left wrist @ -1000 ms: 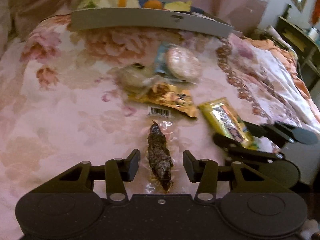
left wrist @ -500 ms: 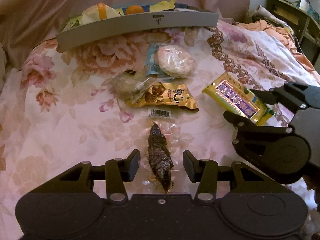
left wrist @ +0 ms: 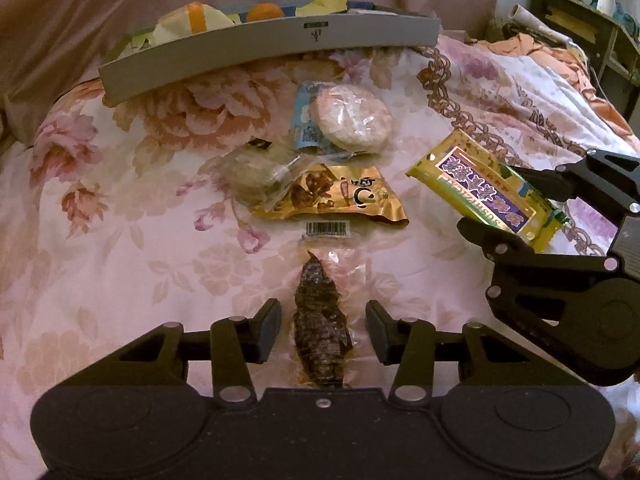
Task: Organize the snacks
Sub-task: 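Lift the fish packet and yellow biscuit bar and carry both toward the tray, then lower the fish packet and biscuit bar into the tray and open both tools, then move both tools back from the tray toward the remaining snacks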
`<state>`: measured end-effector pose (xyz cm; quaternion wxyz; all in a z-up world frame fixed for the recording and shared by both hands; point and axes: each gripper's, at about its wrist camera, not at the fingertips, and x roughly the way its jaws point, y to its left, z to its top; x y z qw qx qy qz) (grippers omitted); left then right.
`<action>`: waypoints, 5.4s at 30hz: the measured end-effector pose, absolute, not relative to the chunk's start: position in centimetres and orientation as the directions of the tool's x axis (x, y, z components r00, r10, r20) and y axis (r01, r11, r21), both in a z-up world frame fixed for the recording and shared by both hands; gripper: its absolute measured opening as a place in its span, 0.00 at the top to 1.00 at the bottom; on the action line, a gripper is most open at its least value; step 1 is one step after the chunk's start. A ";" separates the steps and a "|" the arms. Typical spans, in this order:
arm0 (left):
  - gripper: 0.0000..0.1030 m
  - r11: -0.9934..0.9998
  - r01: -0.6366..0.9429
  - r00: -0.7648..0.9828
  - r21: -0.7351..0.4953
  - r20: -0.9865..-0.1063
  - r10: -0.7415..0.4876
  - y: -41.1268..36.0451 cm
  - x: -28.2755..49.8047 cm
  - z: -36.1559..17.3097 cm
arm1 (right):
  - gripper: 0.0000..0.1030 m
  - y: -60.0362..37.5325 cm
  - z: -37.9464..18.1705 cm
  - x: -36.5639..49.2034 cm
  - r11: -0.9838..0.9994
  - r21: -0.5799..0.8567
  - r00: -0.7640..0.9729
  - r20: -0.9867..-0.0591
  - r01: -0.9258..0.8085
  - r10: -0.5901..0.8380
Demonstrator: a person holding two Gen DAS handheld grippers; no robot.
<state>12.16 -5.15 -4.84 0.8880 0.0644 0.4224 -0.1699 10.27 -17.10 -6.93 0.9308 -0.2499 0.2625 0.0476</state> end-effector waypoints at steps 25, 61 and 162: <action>0.54 0.948 0.316 0.774 -0.039 -0.568 -0.281 -5.4 11.4 2.4 | 0.50 -18.0 -3.0 10.1 0.879 -0.461 0.945 -0.324 -0.117 -0.045; 0.53 0.952 0.210 0.780 -0.223 -0.548 -0.300 -5.2 35.9 6.7 | 0.49 -20.2 1.7 33.1 0.964 -0.165 0.897 -0.426 -0.209 0.122; 0.01 0.993 0.090 0.779 -0.075 -0.616 -0.117 1.3 8.6 -0.9 | 0.00 -20.6 -2.2 6.7 0.984 -0.090 0.862 -0.500 -0.151 0.086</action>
